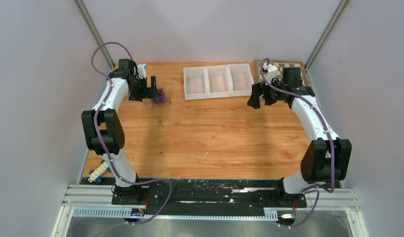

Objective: Untangle the cables

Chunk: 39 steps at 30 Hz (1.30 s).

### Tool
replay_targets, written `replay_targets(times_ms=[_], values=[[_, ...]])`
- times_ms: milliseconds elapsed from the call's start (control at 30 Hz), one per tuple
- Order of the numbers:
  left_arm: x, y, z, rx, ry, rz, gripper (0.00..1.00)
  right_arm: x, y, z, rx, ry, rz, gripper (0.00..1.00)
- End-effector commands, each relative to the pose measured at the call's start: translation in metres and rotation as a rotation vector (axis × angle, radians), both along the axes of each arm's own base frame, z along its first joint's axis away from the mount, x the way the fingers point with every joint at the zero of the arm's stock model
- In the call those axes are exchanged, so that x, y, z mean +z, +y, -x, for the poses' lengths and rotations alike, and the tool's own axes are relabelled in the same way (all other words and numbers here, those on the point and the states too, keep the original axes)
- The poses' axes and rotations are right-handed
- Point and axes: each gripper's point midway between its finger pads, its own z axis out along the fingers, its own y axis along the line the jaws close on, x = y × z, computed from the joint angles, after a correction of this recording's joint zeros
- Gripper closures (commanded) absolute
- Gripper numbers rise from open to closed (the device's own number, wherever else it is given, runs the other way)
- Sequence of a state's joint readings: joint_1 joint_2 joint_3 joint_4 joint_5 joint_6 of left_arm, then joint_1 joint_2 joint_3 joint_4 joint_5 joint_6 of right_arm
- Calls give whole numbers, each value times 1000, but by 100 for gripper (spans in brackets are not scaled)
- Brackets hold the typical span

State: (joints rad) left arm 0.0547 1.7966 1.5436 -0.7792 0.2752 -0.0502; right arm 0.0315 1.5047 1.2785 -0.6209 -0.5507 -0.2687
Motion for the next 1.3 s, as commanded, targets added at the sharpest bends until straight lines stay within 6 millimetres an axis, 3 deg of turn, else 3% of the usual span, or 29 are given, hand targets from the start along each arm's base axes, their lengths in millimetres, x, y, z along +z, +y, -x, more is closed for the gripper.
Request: replay_targets(times_ms=[0, 167, 333, 400, 467, 500, 533, 567, 633, 667, 700, 733, 767, 800, 833, 867, 900, 933, 1000, 1133, 1267], values=[[-10, -9, -37, -39, -42, 66, 0, 10, -2, -6, 10, -14, 21, 0], [-41, -13, -68, -33, -63, 108, 0, 6, 0, -6, 16, 1, 15, 0], [-57, -13, -98, 32, -111, 134, 1, -2, -1, -6, 19, 22, 26, 0], [-64, -18, -102, 37, -95, 166, 9, -5, -1, -6, 24, 28, 25, 0], [-68, -25, -102, 8, -77, 185, 26, -7, 2, -7, 32, 33, 20, 2], [-66, -30, -99, -9, -83, 190, 43, -6, 4, -7, 39, 32, 13, 5], [-63, -32, -96, -28, -91, 190, 52, -4, 7, -6, 50, 30, 0, 9], [-55, -37, -89, -52, -112, 205, 70, 1, 12, -5, 65, 25, -22, 13], [-38, -46, -71, -99, -147, 229, 95, 15, 25, -1, 109, 1, -84, 21], [-12, -50, -64, -130, -204, 230, 98, 20, 32, 1, 123, -3, -111, 24], [-16, -60, -46, -175, -189, 269, 100, 24, 41, 3, 140, -5, -134, 25], [10, -67, -34, -236, -254, 269, 100, 27, 49, 5, 155, -1, -159, 25], [8, -79, -13, -308, -250, 295, 100, 30, 58, 8, 166, 11, -191, 25], [30, -83, 0, -349, -307, 290, 100, 33, 67, 12, 185, 19, -221, 24], [27, -100, 22, -432, -302, 312, 100, 37, 78, 17, 212, 31, -258, 23], [50, -107, 36, -478, -362, 315, 100, 40, 88, 21, 235, 39, -283, 23], [50, -122, 54, -539, -363, 345, 100, 43, 99, 26, 261, 44, -303, 22], [62, -128, 69, -574, -409, 349, 100, 48, 112, 32, 291, 44, -318, 21], [82, -162, 97, -690, -469, 386, 100, 59, 136, 42, 349, 28, -343, 18], [111, -212, 133, -838, -544, 443, 100, 88, 177, 63, 438, 8, -410, 1], [128, -249, 153, -911, -559, 514, 100, 107, 199, 74, 476, -8, -465, 0]])
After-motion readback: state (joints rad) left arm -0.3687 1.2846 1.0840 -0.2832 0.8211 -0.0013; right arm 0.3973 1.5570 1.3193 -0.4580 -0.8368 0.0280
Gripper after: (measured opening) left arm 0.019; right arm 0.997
